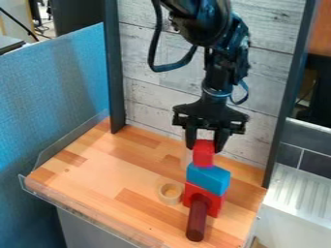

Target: Put the red cube on the top of the cone

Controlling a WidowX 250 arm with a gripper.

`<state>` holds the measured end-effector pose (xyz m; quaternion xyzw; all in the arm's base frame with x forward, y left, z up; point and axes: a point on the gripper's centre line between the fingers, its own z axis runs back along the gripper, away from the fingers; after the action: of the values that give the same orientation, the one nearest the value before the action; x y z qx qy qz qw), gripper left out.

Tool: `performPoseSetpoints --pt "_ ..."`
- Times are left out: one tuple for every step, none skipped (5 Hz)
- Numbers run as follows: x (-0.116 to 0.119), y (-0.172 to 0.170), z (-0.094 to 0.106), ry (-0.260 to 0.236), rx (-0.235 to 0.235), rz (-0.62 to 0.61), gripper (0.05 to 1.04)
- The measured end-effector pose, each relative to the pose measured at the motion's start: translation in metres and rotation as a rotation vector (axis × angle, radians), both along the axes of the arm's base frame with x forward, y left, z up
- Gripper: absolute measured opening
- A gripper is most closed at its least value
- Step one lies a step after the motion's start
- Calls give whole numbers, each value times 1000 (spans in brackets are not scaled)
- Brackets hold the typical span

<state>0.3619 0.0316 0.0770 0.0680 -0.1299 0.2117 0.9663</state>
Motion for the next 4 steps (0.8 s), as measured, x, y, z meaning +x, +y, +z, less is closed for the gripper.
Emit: performPoseSetpoints --pt "-2 3 0 14 29 -12 561" --pt "-1 2 0 15 29 -17 561" --pt "0 3 2 8 30 -14 561" --pt "2 2 0 9 28 -9 561"
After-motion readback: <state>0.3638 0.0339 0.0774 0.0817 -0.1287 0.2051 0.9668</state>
